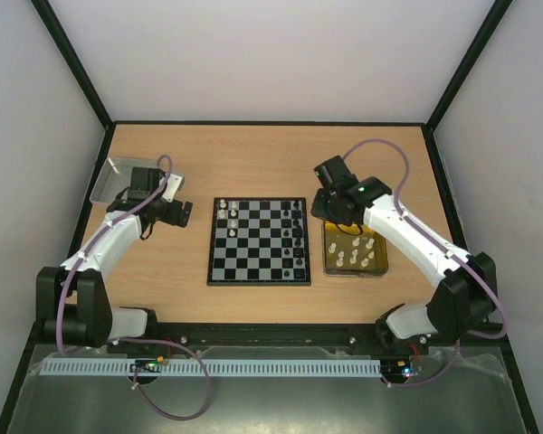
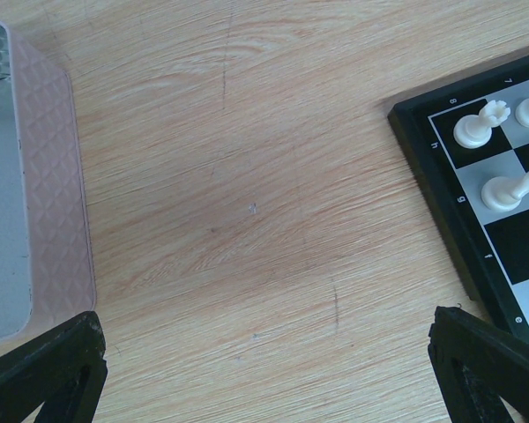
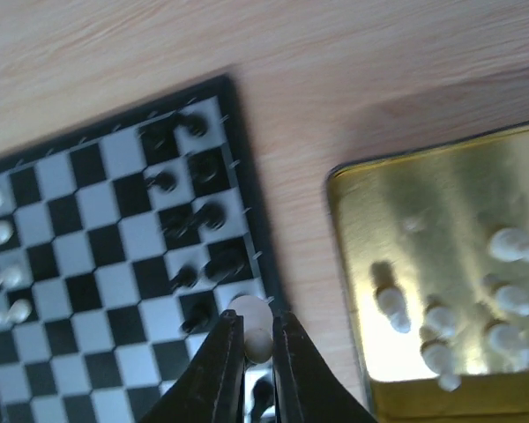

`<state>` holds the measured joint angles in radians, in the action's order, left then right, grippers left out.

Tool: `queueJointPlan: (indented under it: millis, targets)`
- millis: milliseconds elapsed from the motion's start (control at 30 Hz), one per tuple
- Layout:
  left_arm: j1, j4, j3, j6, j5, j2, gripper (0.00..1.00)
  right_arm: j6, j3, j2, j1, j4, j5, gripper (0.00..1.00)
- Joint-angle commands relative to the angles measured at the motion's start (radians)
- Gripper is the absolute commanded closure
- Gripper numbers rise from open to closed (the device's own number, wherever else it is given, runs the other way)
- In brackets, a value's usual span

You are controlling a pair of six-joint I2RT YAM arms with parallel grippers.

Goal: Set up the chess pieces on the board
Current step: Place the chess piece on the chessboard.

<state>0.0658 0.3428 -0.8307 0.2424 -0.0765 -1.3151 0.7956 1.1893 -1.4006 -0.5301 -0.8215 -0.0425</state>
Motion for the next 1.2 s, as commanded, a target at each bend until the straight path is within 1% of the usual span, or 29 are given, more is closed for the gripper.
queueJointPlan:
  millis: [0,133,233,400,567,700,800,900,1000,1100,1167]
  targets:
    - [-0.002,0.006,-0.002,-0.001,0.015,0.017,0.00,0.098,0.061,-0.024,-0.121,-0.051,0.029,0.91]
    - [-0.002,0.001,0.002,-0.002,0.024,0.022,0.00,0.138,0.119,-0.086,-0.248,-0.041,0.032,0.91]
    - [-0.004,-0.003,0.003,-0.003,0.036,0.023,0.00,0.150,0.176,-0.163,-0.344,-0.041,0.037,0.91]
    - [-0.011,-0.013,0.006,-0.007,0.054,0.024,0.00,0.148,0.268,-0.313,-0.431,-0.026,0.028,0.91]
    - [-0.029,-0.017,0.008,-0.014,0.064,0.031,0.00,0.144,0.325,-0.417,-0.448,0.017,0.009,0.91]
    - [-0.036,-0.017,0.010,-0.015,0.057,0.036,0.00,0.123,0.388,-0.476,-0.449,-0.016,0.033,0.91]
    - [-0.038,-0.016,0.009,-0.015,0.054,0.036,0.00,0.116,0.417,-0.488,-0.448,-0.030,0.039,0.87]
    - [-0.038,-0.015,0.008,-0.014,0.049,0.035,0.00,0.108,0.408,-0.491,-0.449,-0.066,0.064,0.86]
    - [-0.038,-0.013,0.008,-0.014,0.040,0.031,0.00,0.103,0.397,-0.484,-0.449,-0.097,0.106,0.82]
    - [-0.038,-0.012,0.008,-0.012,0.037,0.029,0.00,0.103,0.349,-0.475,-0.443,-0.103,0.116,0.78]
    - [-0.038,-0.010,0.008,-0.012,0.035,0.032,0.00,0.103,0.313,-0.469,-0.434,-0.084,0.103,0.76]
